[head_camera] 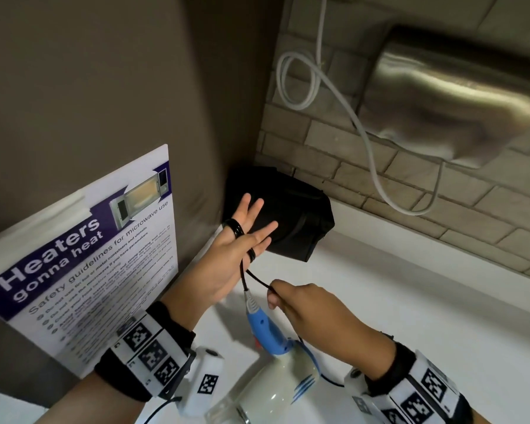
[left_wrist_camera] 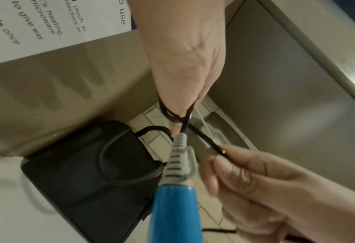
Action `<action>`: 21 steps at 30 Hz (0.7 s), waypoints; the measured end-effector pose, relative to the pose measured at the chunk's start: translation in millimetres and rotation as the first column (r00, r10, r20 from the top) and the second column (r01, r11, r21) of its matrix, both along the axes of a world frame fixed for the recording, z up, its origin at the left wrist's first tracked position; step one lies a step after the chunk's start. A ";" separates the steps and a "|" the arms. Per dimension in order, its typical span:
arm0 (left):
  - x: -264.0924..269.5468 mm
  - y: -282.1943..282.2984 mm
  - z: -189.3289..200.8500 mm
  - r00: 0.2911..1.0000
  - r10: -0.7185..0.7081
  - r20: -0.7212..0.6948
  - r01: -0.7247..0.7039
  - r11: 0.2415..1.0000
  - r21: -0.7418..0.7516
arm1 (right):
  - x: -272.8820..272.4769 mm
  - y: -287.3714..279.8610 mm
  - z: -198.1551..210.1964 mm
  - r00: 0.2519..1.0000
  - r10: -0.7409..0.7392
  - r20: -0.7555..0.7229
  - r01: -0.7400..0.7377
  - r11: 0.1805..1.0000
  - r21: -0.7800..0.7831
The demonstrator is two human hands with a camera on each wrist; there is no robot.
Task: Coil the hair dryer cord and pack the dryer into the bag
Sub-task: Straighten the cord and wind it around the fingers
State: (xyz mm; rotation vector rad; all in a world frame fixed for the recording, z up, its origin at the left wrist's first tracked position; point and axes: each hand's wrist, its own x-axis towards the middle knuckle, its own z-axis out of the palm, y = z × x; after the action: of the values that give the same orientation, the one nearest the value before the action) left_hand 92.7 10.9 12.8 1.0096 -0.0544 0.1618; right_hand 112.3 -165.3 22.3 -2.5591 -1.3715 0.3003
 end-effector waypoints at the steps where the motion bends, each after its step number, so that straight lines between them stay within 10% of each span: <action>1: 0.8 0.3 -0.8 1.000 0.004 -0.004 -0.004 1.000 0.017 | -0.3 -0.3 2.5 1.000 -0.009 0.027 0.009 1.000 -0.001; 21: 5.0 9.0 -15.0 0.981 0.050 -0.188 -0.074 0.990 -0.121 | -16.7 -10.1 0.1 0.999 -0.043 -0.005 0.042 0.994 -0.104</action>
State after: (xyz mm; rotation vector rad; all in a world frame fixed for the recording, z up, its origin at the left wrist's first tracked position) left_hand 97.7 19.9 -2.3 0.8955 0.1557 0.1265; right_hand 95.6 -175.4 22.4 -2.6648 -1.3304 0.3829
